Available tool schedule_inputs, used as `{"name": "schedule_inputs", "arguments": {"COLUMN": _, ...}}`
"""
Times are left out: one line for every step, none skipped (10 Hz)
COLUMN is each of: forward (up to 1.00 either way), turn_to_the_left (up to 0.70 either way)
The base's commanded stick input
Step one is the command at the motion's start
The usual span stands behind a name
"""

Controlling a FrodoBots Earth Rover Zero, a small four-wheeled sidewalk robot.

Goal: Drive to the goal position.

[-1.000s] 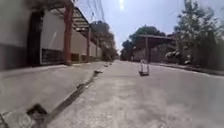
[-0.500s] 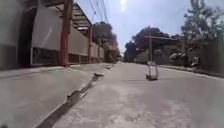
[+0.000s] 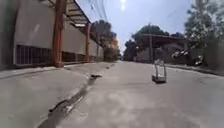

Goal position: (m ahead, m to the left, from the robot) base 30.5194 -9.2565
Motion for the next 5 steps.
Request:
{"name": "schedule_inputs", "arguments": {"forward": 1.0, "turn_to_the_left": -0.05}}
{"name": "schedule_inputs", "arguments": {"forward": 1.0, "turn_to_the_left": -0.2}}
{"name": "schedule_inputs", "arguments": {"forward": 1.0, "turn_to_the_left": -0.33}}
{"name": "schedule_inputs", "arguments": {"forward": 1.0, "turn_to_the_left": -0.37}}
{"name": "schedule_inputs", "arguments": {"forward": 1.0, "turn_to_the_left": -0.37}}
